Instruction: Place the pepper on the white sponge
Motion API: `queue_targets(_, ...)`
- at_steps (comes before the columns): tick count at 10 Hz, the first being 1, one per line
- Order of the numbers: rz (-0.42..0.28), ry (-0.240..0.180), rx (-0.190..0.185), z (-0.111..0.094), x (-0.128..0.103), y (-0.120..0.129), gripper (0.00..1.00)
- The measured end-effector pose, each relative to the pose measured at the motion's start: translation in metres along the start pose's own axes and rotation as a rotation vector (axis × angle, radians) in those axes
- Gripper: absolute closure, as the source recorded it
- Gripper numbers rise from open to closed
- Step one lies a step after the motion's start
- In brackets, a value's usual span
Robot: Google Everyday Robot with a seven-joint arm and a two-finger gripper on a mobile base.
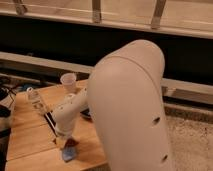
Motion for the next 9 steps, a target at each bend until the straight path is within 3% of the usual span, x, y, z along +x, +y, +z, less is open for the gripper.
queue_targets(2, -0.002, 0.005, -0.019, 0.0074, 0.0014, -0.0042, 0.28)
queue_targets(4, -0.007, -0.002, -0.015, 0.0095, 0.0016, -0.0032, 0.21)
queue_targets(6, 0.008, -0.001, -0.005, 0.0047, 0.0079, -0.0061, 0.35)
queue_targets(9, -0.004, 0.003, -0.017, 0.0085, 0.003, -0.0027, 0.64)
